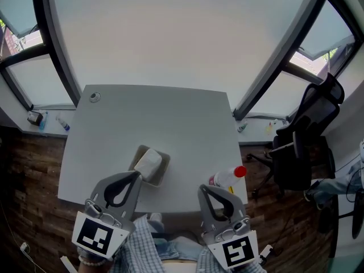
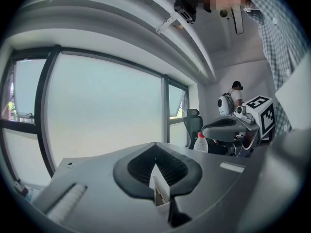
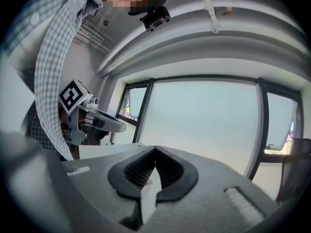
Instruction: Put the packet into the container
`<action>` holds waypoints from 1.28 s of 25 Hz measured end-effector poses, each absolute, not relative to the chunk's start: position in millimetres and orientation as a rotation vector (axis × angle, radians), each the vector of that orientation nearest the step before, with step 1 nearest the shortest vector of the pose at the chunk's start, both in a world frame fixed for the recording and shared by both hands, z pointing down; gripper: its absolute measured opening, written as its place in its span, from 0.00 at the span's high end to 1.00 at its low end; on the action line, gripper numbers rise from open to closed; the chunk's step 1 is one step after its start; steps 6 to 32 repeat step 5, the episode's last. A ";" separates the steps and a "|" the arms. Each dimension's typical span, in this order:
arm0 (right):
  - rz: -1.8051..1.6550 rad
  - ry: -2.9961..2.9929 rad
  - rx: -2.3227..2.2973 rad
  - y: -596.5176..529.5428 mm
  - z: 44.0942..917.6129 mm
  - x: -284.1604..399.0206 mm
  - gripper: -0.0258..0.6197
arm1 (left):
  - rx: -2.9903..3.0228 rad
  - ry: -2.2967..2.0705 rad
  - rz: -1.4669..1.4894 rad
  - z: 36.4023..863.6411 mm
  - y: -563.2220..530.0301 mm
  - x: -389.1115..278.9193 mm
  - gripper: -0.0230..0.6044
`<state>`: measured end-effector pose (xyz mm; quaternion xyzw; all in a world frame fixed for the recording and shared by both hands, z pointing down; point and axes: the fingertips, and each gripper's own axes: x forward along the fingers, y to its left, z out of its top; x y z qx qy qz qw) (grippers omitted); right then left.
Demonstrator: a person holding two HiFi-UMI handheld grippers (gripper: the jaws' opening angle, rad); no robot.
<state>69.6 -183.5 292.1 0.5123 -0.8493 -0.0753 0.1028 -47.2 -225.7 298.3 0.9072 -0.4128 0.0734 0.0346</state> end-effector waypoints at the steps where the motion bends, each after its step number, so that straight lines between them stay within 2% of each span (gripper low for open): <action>1: -0.222 -2.507 1.514 -183.7 291.9 69.3 0.96 | 2.791 -1.272 0.229 297.4 -226.2 -47.2 0.96; 32: -0.228 -2.513 1.517 -185.3 291.3 66.0 0.96 | 2.795 -1.251 0.233 299.2 -224.8 -47.9 0.96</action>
